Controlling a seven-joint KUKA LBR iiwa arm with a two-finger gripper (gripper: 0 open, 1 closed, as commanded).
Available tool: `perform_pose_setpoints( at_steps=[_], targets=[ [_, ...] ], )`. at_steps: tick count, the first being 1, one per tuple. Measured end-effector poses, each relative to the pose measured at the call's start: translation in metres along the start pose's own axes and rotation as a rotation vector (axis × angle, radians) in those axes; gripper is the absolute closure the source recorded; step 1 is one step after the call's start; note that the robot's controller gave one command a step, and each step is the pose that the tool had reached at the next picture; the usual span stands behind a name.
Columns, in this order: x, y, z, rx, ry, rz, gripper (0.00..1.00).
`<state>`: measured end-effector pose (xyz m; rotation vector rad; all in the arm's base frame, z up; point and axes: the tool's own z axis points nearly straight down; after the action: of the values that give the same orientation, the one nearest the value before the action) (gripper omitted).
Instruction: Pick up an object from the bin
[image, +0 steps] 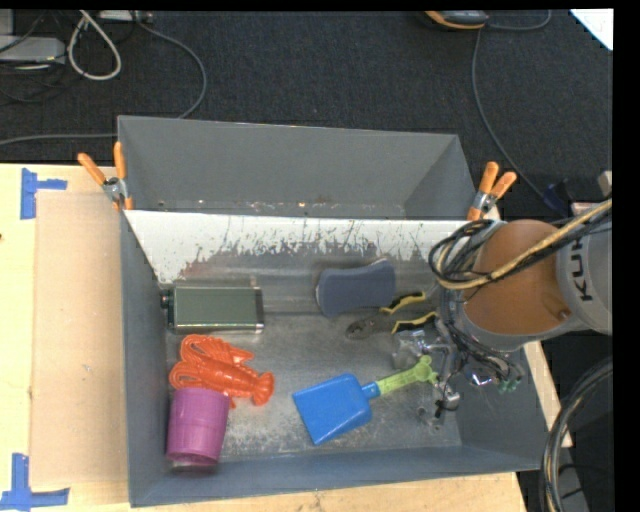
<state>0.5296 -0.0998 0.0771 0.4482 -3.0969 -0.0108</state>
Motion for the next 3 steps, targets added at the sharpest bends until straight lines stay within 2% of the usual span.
perform_pose_setpoints(
  at_steps=[1, 2, 3],
  targets=[
    [-0.008, 0.030, 0.008, 0.007, -0.010, -0.193, 0.00],
    [-0.001, 0.001, 0.001, -0.001, 0.000, -0.004, 1.00],
    [-0.001, 0.001, 0.000, -0.001, 0.000, -0.005, 1.00]
  ],
)
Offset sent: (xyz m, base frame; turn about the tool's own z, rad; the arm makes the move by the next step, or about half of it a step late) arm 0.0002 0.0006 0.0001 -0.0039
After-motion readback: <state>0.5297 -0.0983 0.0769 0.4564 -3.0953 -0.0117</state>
